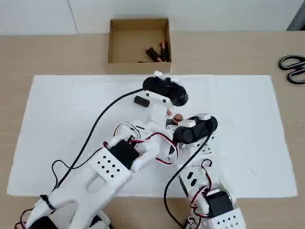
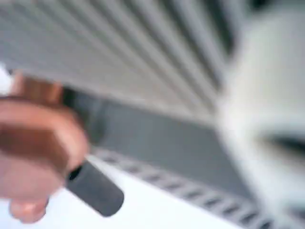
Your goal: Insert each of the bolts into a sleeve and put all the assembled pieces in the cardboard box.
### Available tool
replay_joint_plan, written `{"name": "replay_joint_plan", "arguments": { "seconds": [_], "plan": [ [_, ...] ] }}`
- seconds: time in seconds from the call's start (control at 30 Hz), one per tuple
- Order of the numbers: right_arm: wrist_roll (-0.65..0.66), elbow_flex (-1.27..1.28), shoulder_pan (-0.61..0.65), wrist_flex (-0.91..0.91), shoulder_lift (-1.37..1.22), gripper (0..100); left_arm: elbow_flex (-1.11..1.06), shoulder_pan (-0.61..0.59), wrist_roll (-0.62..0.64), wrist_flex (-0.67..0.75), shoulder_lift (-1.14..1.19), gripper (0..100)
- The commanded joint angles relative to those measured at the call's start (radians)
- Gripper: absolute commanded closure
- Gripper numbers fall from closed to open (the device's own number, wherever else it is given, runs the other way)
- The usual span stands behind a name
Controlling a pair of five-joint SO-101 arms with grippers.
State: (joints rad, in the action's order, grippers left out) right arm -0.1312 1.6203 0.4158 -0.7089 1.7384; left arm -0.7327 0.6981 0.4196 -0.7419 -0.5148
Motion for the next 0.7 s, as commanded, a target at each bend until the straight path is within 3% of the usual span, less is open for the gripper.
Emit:
{"name": "replay_joint_plan", "arguments": {
  "seconds": [0.0,0.3,0.67],
  "plan": [
    [0.002,-0.015,0.008,0.022,0.010,99.5,0.013,0.021,0.006,0.015,-0.012,87],
    [0.002,-0.015,0.008,0.022,0.010,99.5,0.061,-0.129,0.009,0.015,-0.012,86],
    [0.002,-0.015,0.007,0.022,0.010,99.5,0.059,-0.141,0.009,0.011,-0.012,86]
  ]
}}
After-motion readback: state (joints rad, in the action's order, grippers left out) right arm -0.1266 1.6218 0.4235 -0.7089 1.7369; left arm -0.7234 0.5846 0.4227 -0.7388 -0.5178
